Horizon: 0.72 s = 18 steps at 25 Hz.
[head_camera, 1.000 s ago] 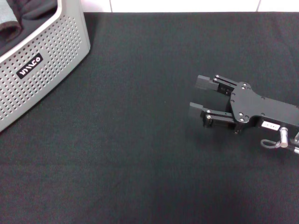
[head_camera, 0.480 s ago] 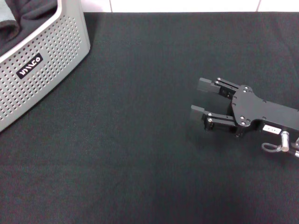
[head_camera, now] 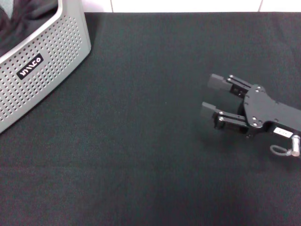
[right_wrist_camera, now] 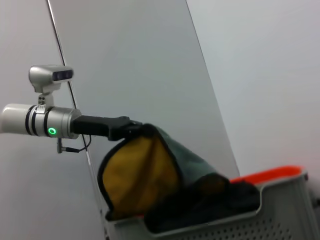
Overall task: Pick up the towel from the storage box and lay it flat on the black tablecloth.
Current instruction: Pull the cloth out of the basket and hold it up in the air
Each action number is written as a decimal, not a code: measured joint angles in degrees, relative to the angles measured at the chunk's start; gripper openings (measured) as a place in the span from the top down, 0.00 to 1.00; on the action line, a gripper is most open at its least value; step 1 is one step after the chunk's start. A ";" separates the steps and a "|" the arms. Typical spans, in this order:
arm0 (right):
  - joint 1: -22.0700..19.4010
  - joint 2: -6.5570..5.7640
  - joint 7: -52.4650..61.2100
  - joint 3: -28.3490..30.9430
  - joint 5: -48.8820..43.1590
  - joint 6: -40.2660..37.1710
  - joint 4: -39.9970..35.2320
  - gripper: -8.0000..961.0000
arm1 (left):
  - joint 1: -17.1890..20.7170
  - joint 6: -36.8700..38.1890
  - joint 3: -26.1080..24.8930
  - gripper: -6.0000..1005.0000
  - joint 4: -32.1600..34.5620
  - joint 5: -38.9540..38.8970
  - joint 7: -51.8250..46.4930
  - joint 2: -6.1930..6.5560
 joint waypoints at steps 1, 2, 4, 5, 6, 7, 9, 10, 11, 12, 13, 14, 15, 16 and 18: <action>-0.38 0.07 -1.26 0.40 -0.01 -0.54 -0.09 0.22 | 0.14 0.00 -0.50 0.99 -0.48 -3.01 -0.24 -0.05; -0.70 0.23 -3.28 0.79 -0.01 -1.16 -0.17 0.22 | 0.25 0.01 -0.83 0.99 -0.98 -6.48 -0.44 -0.22; -1.02 0.85 -8.82 1.17 -0.03 -1.82 -0.54 0.22 | 0.33 0.03 -0.96 0.99 -2.01 -13.01 -0.65 -0.88; -1.09 1.28 -12.90 1.26 -0.03 -1.70 -0.88 0.22 | 0.31 0.03 -0.98 0.99 -2.64 -16.31 -0.76 -1.21; -1.09 1.72 -16.48 1.26 -0.03 -0.99 -1.39 0.22 | 0.22 0.04 -0.91 0.99 -3.36 -19.41 -0.86 -1.48; -1.18 2.05 -20.12 1.27 -0.02 0.56 -2.24 0.22 | 0.09 0.03 -0.70 0.99 -4.24 -22.51 -0.99 -1.73; -2.04 2.43 -28.91 1.28 0.01 6.44 -6.57 0.23 | -0.24 0.01 1.25 0.99 -6.47 -27.17 -1.18 -2.11; -2.81 2.44 -32.65 1.29 0.04 10.39 -9.37 0.23 | -0.33 -0.02 2.45 0.99 -7.48 -28.57 -1.19 -2.29; -3.90 2.44 -37.60 1.29 0.05 15.58 -13.25 0.23 | -0.40 -0.09 3.62 0.99 -8.23 -29.18 -1.12 -2.54; -4.86 2.46 -41.45 1.26 0.17 20.12 -16.64 0.23 | -0.60 -0.16 4.60 0.99 -8.86 -29.64 -1.00 -2.95; -6.16 2.46 -47.07 1.14 0.51 25.44 -20.83 0.23 | -0.86 -0.20 5.06 0.99 -9.23 -29.78 -0.88 -3.44; -7.43 2.47 -53.32 0.81 1.58 31.03 -25.52 0.23 | -1.27 -0.20 5.43 0.99 -9.43 -29.83 -0.84 -3.93; -8.99 2.48 -62.86 -0.60 5.39 36.91 -30.67 0.23 | -1.60 -0.20 5.85 0.99 -9.67 -29.92 -0.83 -4.38; -8.99 2.48 -62.86 -0.60 5.39 36.91 -30.67 0.23 | -1.83 -0.18 6.62 0.99 -10.01 -30.08 -0.84 -4.61; -9.49 2.48 -73.53 -3.93 11.76 38.53 -33.06 0.24 | -1.93 -0.15 8.37 0.99 -10.90 -30.91 -0.93 -4.67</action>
